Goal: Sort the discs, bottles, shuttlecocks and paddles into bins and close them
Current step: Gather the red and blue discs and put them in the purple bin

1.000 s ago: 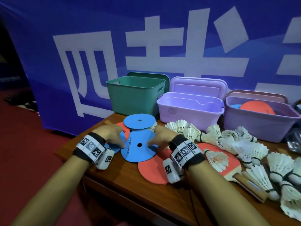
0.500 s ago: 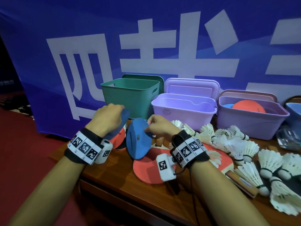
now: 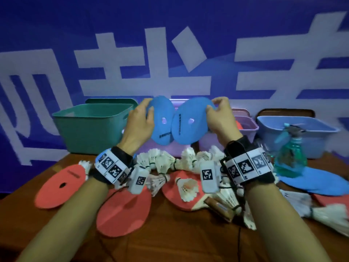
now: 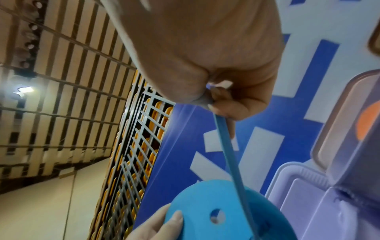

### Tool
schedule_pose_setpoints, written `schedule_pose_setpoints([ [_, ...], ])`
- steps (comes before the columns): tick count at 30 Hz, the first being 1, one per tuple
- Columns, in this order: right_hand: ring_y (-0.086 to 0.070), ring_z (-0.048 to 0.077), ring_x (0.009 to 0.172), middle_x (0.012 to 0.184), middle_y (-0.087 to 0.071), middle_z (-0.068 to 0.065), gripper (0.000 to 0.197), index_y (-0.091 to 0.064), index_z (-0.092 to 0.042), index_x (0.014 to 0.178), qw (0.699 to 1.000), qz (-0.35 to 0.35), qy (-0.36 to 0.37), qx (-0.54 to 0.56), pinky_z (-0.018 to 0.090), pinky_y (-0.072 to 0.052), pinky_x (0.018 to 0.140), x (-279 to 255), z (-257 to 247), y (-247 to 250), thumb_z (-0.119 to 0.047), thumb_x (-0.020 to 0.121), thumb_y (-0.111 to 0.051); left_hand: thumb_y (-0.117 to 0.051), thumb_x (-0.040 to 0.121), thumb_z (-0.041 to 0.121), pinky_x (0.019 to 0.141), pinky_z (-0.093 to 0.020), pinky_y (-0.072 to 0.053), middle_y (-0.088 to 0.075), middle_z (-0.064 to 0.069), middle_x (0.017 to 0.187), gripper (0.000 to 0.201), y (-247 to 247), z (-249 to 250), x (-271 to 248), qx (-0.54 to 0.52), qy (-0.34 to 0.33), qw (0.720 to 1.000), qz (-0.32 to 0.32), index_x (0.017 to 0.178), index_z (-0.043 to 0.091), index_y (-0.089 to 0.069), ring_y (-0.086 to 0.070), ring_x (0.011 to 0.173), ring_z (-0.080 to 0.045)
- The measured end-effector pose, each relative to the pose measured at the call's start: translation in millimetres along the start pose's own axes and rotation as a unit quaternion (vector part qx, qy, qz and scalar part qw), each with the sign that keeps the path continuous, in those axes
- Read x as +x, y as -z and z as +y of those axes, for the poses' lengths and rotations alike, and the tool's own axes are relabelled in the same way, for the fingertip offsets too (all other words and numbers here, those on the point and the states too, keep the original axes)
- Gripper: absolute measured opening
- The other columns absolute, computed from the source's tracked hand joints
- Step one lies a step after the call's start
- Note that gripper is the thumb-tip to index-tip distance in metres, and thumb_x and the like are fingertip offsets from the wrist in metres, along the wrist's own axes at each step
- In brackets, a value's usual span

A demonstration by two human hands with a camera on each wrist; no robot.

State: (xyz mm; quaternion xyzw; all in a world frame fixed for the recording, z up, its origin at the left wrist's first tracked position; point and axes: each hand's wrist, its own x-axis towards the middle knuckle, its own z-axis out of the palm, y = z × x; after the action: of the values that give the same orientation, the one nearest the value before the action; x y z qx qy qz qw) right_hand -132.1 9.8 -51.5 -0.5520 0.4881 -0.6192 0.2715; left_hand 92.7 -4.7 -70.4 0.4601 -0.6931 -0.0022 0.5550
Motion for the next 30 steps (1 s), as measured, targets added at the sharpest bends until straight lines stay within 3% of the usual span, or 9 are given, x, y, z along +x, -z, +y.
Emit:
schedule_pose_setpoints([
  [3,-0.058,0.014,0.068,0.096,-0.058,0.005,0.029,-0.039,-0.015,0.125,0.994,0.064,-0.032,0.077,0.028,-0.051,0.051,15,12,44,-0.006,0.098,-0.043,-0.045,0.103,0.014,0.082,-0.037,-0.052,-0.067,-0.001,0.105,0.023,-64,13,16,-0.075,0.046,0.996,-0.018,0.120,0.010,-0.059,-0.063,0.093,-0.022],
  [7,-0.054,0.020,0.055,0.105,-0.059,0.019,0.043,-0.034,-0.013,0.126,0.975,0.091,-0.093,0.182,0.036,-0.056,0.056,42,29,82,0.011,0.091,-0.034,-0.049,0.093,0.018,0.079,-0.054,-0.061,-0.067,-0.009,0.114,0.026,-138,20,45,-0.230,0.182,0.954,-0.067,0.117,0.014,-0.056,-0.068,0.103,-0.031],
  [10,-0.059,0.024,0.058,0.118,-0.057,0.026,0.045,-0.031,-0.016,0.124,0.962,0.136,-0.110,0.212,0.035,-0.060,0.056,66,46,96,0.014,0.091,-0.029,-0.044,0.091,-0.005,0.070,-0.038,-0.064,-0.068,-0.016,0.107,0.024,-186,24,65,-0.324,0.236,0.910,-0.110,0.111,0.002,-0.055,-0.072,0.091,-0.027],
  [12,-0.061,0.023,0.058,0.118,-0.056,0.024,0.045,-0.030,-0.017,0.123,0.955,0.167,-0.113,0.216,0.033,-0.061,0.054,79,60,101,0.014,0.091,-0.028,-0.048,0.081,-0.002,0.075,-0.042,-0.064,-0.069,-0.019,0.111,0.032,-213,21,75,-0.340,0.244,0.899,-0.126,0.113,0.000,-0.054,-0.073,0.094,-0.028],
  [16,-0.061,0.024,0.063,0.124,-0.052,0.021,0.046,-0.029,-0.015,0.125,0.946,0.210,-0.103,0.225,0.027,-0.058,0.051,100,82,102,0.015,0.091,-0.029,-0.041,0.087,-0.017,0.082,-0.045,-0.059,-0.067,-0.010,0.090,0.031,-255,12,82,-0.305,0.240,0.907,-0.164,0.088,0.010,-0.057,-0.070,0.086,-0.028],
  [18,-0.062,0.030,0.072,0.127,-0.052,0.020,0.049,-0.030,-0.013,0.128,0.948,0.226,-0.086,0.206,0.026,-0.057,0.050,108,91,102,0.015,0.089,-0.030,-0.047,0.087,-0.010,0.084,-0.046,-0.057,-0.067,-0.014,0.098,0.023,-274,1,82,-0.267,0.237,0.912,-0.201,0.100,0.004,-0.059,-0.069,0.093,-0.033],
  [22,-0.066,0.030,0.078,0.128,-0.052,0.017,0.050,-0.034,-0.015,0.128,0.958,0.226,-0.072,0.164,0.023,-0.054,0.049,118,104,103,0.016,0.088,-0.031,-0.056,0.080,0.018,0.086,-0.038,-0.051,-0.060,-0.015,0.120,0.044,-291,-15,82,-0.047,0.162,0.960,-0.225,0.122,0.007,-0.051,-0.061,0.107,-0.032],
  [26,-0.064,0.023,0.064,0.114,-0.058,0.014,0.048,-0.035,-0.017,0.128,0.962,0.173,-0.100,0.186,0.030,-0.060,0.056,119,110,101,0.015,0.093,-0.033,-0.058,0.089,0.018,0.090,-0.042,-0.046,-0.061,-0.018,0.126,0.050,-296,-16,72,0.097,0.101,0.965,-0.222,0.136,0.014,-0.042,-0.057,0.119,-0.040],
  [30,-0.068,0.036,0.084,0.102,-0.067,0.020,0.044,-0.045,-0.002,0.134,0.965,0.053,-0.183,0.179,0.038,-0.063,0.067,120,126,95,0.017,0.094,-0.041,-0.055,0.085,0.013,0.093,-0.047,-0.048,-0.059,-0.020,0.128,0.041,-296,-16,75,0.140,0.094,0.960,-0.225,0.125,0.007,-0.050,-0.055,0.120,-0.042],
])
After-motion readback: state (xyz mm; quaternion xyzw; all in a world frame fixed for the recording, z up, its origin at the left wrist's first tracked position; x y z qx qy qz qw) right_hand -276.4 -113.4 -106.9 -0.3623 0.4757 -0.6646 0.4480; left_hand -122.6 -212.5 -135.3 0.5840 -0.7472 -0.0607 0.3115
